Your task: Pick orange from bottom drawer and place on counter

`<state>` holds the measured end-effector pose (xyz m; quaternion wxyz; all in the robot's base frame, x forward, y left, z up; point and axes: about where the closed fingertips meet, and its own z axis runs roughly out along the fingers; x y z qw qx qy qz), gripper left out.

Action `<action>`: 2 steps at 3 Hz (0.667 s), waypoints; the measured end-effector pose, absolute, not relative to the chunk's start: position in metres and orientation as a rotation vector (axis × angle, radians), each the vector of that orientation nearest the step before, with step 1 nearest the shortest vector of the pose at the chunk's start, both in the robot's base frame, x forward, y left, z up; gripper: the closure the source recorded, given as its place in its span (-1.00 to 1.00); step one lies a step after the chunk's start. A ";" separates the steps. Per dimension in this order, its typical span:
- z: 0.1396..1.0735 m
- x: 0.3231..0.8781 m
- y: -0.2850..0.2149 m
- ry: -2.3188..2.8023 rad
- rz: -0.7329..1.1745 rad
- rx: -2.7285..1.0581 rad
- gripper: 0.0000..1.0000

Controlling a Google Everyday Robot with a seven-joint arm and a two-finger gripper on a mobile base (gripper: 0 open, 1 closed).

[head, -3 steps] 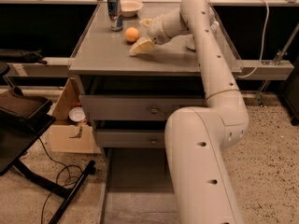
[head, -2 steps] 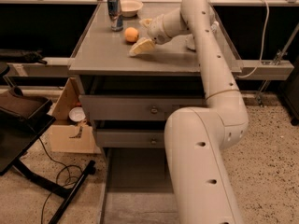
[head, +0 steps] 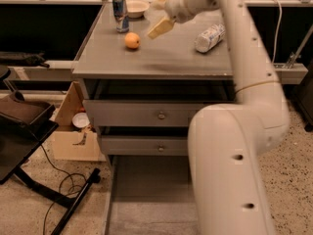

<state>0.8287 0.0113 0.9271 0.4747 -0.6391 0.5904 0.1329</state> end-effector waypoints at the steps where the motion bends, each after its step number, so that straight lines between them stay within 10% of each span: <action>1: 1.003 0.797 -0.036 1.395 0.158 -1.545 -0.03; 2: 1.090 0.745 -0.094 1.344 0.007 -1.425 0.44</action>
Offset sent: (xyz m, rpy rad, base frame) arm -0.2658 -0.1485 0.2131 -0.0734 -0.3838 -0.2548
